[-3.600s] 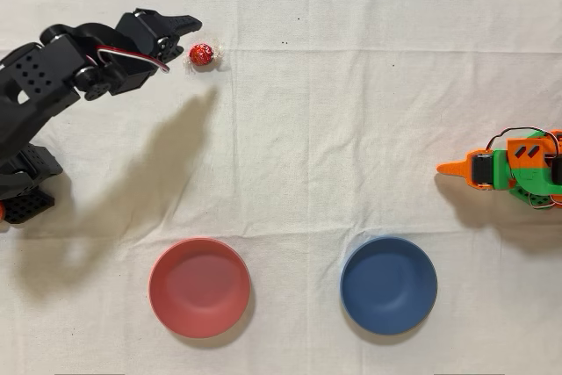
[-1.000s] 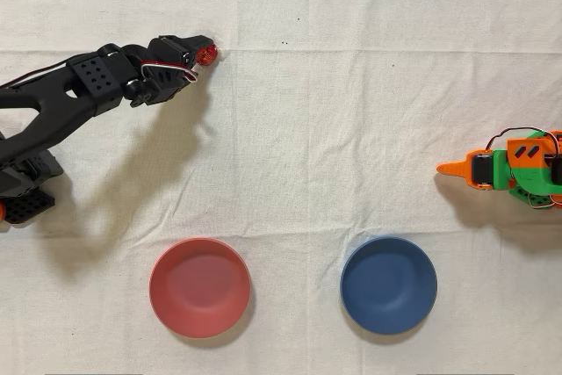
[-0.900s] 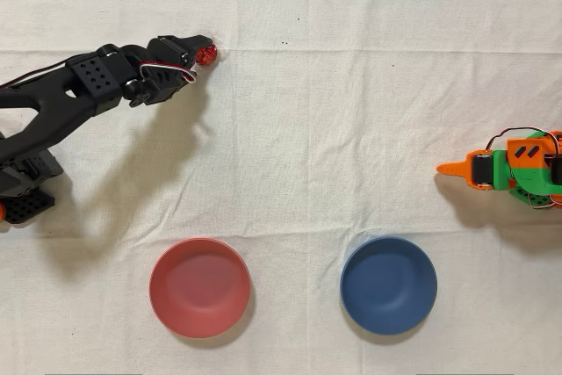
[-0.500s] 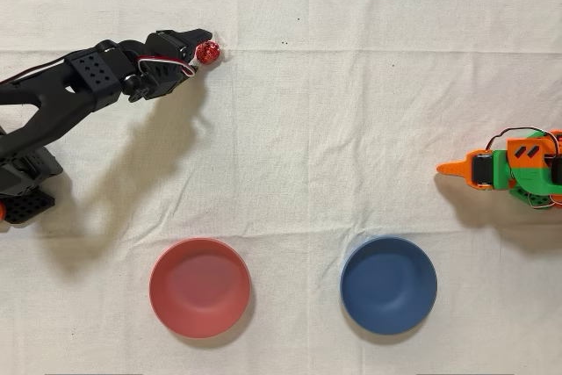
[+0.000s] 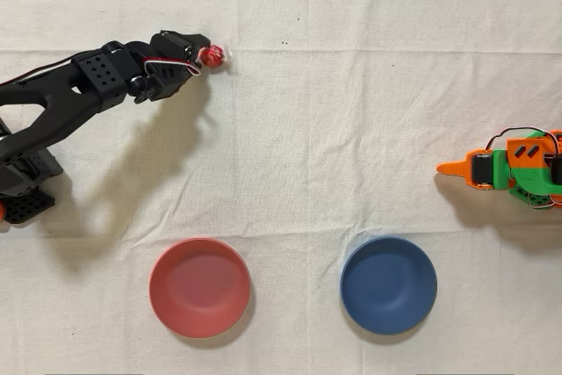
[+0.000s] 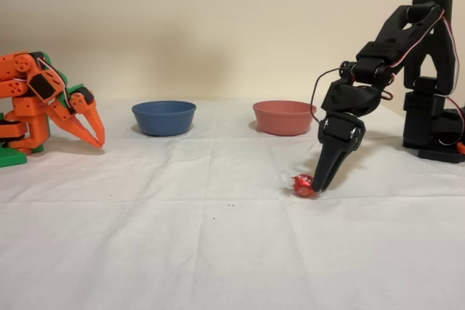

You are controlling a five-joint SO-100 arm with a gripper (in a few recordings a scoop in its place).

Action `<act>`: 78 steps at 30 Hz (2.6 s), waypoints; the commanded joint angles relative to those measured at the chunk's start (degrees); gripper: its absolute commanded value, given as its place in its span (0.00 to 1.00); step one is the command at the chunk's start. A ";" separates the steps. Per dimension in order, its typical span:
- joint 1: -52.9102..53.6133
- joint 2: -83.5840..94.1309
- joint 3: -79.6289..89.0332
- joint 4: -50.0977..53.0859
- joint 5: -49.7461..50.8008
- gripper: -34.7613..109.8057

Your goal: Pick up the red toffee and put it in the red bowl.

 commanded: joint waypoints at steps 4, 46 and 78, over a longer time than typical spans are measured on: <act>0.18 0.44 -2.90 0.44 -1.58 0.30; 10.11 11.78 0.97 4.13 -11.07 0.44; 9.23 -0.09 -8.79 2.90 -17.05 0.47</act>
